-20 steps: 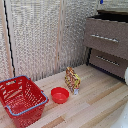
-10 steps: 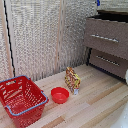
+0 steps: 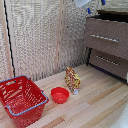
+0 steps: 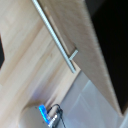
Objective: Compassionately, move the pinch receptors towards pink recepticle. Embrace the recepticle delicately and rise accordingly. Progress forward guided by applied tension and move towards the highest section of the storage unit. Place the recepticle delicately and shut the storage unit.
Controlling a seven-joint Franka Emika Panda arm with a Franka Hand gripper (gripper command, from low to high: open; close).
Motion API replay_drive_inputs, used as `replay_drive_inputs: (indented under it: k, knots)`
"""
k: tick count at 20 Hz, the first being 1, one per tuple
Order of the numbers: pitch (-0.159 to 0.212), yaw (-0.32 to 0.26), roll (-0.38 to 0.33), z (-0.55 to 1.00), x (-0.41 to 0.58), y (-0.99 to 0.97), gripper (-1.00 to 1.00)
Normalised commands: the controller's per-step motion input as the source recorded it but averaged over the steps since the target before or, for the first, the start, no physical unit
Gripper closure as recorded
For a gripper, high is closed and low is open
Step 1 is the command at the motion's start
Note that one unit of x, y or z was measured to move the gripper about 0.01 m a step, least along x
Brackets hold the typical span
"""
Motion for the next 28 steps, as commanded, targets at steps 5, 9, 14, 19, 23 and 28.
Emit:
replay_drive_inputs:
  k: [5, 9, 14, 19, 23, 28]
  knots:
    - [-0.122, 0.101, -0.340, -0.17, -0.225, 0.06, -1.00]
    - [-0.056, 0.172, -0.356, 0.00, -0.426, -0.13, -1.00]
    - [-0.003, 0.186, -0.330, -0.05, -0.465, -0.04, -1.00]
    - [0.000, 0.167, -0.267, -0.35, -0.501, 0.00, -1.00]
    - [0.019, 0.184, -0.271, -0.48, -0.413, 0.00, -1.00]
    - [0.063, 0.215, -0.281, -0.44, -0.335, 0.00, -1.00]
